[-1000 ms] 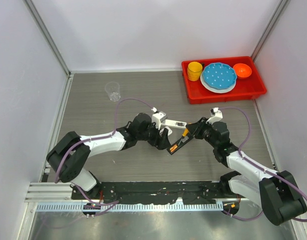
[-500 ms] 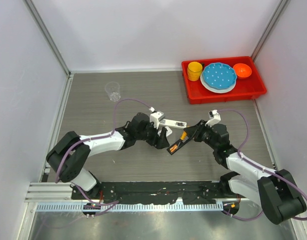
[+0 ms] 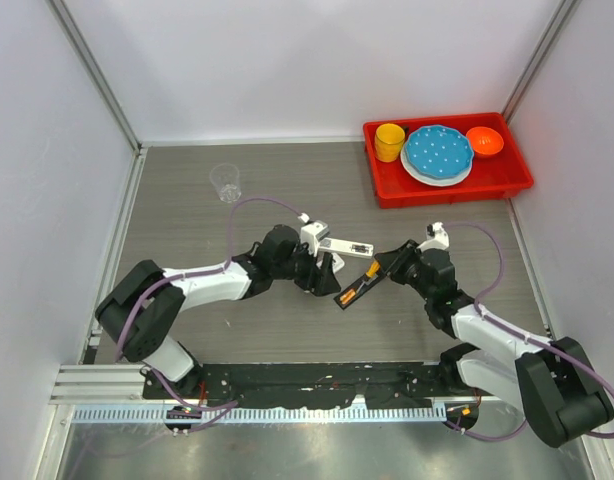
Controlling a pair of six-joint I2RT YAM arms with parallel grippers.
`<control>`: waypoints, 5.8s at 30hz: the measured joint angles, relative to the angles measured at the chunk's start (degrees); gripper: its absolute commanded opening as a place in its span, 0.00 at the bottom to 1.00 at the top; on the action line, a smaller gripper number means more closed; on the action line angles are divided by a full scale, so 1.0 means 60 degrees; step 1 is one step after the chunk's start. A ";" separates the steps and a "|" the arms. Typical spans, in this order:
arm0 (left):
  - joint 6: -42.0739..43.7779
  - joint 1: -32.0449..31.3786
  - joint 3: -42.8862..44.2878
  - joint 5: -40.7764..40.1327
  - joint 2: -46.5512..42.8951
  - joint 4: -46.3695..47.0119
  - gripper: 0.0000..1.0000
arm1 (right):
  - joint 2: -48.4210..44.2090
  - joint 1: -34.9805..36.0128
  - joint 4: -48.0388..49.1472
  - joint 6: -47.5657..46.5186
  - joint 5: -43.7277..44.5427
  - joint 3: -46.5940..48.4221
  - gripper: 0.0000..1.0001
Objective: Unload the batteries from the remote control
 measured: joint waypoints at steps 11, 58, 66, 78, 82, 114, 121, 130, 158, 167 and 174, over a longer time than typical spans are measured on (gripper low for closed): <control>-0.0419 0.0004 0.0350 0.0492 0.1446 0.0605 0.61 | -0.0178 0.0036 -0.0678 0.0900 0.1359 0.0084 0.01; -0.0459 0.0004 0.0186 0.0026 -0.0026 0.0776 0.54 | 0.3665 0.2299 0.0248 0.1137 0.0619 0.2280 0.01; -0.0368 0.0004 0.0073 -0.0040 -0.0226 0.0514 0.54 | 0.3355 0.2259 -0.0117 0.0896 0.0783 0.2568 0.01; -0.0284 -0.0051 0.0142 0.0062 0.0940 0.0477 0.56 | 0.1734 0.0769 -0.1341 -0.0018 0.1067 0.2747 0.01; -0.0138 -0.0200 0.0401 -0.0066 0.1384 0.0324 0.58 | 0.1348 0.0368 -0.1738 -0.0288 0.1060 0.2736 0.01; -0.1392 -0.1443 0.0481 0.0477 0.2590 0.2222 0.55 | -0.0044 0.0157 -0.2543 -0.0965 0.0219 0.2033 0.01; -0.1359 -0.1435 0.0419 0.0273 0.2371 0.2091 0.26 | -0.0313 0.0157 -0.2725 -0.0991 0.0211 0.1847 0.01; -0.1166 -0.1428 0.0386 -0.0113 0.2284 0.1617 0.01 | -0.0379 0.0157 -0.2838 -0.0980 0.0109 0.1504 0.01; -0.1191 -0.1392 0.0586 0.0044 0.2750 0.1636 0.00 | 0.0554 0.0066 -0.1067 0.0120 -0.0295 0.0441 0.01; -0.1220 -0.1355 0.0608 0.0160 0.2798 0.1665 0.00 | 0.1016 0.0033 -0.0528 0.0463 -0.0310 0.0364 0.01; -0.1260 -0.1355 0.0608 0.0157 0.2830 0.1734 0.00 | 0.1129 0.0033 -0.0448 0.0714 -0.0441 0.0372 0.01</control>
